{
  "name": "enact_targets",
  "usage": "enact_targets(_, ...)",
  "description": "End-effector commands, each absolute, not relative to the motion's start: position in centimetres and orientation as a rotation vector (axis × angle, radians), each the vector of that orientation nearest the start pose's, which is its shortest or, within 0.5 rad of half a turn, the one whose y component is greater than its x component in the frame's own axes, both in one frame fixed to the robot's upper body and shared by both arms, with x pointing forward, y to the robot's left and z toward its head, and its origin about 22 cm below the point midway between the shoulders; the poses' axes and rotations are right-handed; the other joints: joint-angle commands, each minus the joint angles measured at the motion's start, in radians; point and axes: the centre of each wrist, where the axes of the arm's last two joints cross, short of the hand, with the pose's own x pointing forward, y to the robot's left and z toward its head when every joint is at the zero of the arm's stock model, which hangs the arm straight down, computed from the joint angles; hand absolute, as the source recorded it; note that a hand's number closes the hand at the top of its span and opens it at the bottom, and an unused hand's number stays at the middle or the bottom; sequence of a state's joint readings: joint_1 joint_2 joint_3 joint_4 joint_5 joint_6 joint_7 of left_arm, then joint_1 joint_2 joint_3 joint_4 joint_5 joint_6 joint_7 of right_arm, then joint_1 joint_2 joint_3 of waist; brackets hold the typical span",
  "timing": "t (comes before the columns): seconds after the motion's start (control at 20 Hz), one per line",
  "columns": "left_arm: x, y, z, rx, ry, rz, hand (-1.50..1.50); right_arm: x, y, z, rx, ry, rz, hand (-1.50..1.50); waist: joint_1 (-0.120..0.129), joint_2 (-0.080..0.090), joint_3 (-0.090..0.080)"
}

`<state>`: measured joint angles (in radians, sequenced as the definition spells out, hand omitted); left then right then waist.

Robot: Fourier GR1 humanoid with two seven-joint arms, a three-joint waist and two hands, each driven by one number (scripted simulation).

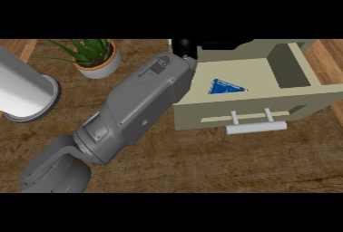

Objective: Pick up the can, place it into the drawer and close the drawer

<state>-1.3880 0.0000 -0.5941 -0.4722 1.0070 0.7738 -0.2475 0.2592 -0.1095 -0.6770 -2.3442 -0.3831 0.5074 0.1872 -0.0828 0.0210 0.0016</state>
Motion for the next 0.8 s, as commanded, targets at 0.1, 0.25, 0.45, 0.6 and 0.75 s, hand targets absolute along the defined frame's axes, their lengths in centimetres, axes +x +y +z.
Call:
enact_targets(0.1, 41.5, -2.0, 17.6, -0.009, -1.739, 0.141, -1.5, 11.3, -33.6, 17.2, -0.363, -2.074, 0.358, -1.5, 0.005, 0.003, 0.001)
enact_targets(0.25, 41.4, -1.9, 17.0, -0.011, -1.766, 0.13, -1.5, 12.7, -32.4, 18.2, -0.466, -2.046, 0.434, -1.5, 0.04, 0.001, -0.001)
enact_targets(0.45, 41.4, -2.7, 19.0, -0.013, -1.752, 0.131, -1.5, 14.9, -30.8, 17.8, -0.516, -2.024, 0.532, -1.5, 0.053, -0.001, 0.0)
enact_targets(0.6, 41.0, -2.9, 18.9, -0.055, -1.723, 0.137, -1.5, 16.7, -28.7, 17.7, -0.567, -2.014, 0.6, -1.5, 0.064, 0.001, -0.001)
enact_targets(0.75, 41.4, -2.0, 17.6, -0.055, -1.711, 0.139, -1.5, 18.0, -28.0, 17.1, -0.65, -1.981, 0.666, -1.5, 0.087, -0.011, -0.001)
